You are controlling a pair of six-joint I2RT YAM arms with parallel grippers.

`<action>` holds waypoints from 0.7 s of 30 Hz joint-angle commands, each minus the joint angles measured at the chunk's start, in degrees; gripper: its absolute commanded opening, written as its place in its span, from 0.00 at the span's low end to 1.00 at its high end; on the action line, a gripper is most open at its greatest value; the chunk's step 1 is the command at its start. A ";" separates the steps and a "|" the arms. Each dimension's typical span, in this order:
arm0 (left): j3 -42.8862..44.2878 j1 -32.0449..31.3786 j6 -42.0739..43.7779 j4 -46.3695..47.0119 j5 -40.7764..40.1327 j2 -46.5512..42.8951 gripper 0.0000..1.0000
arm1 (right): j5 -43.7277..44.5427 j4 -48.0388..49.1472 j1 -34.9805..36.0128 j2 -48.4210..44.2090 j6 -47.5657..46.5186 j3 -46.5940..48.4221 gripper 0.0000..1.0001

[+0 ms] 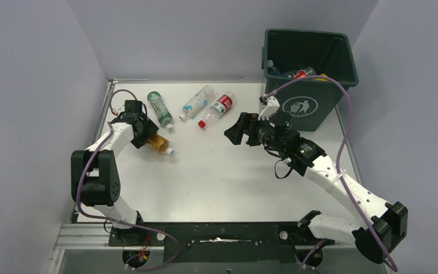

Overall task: Put the plastic bottles in the bin
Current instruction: Pick up the plastic bottle at the center of the board.

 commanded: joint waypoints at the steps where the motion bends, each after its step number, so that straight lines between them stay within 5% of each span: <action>1: -0.13 -1.04 1.42 0.97 3.53 -8.30 0.56 | -3.74 7.93 1.04 1.81 2.30 -1.71 0.99; 21: 4.87 -16.08 3.85 2.18 14.24 -18.35 0.58 | -14.91 19.17 4.08 11.67 6.96 -1.86 0.82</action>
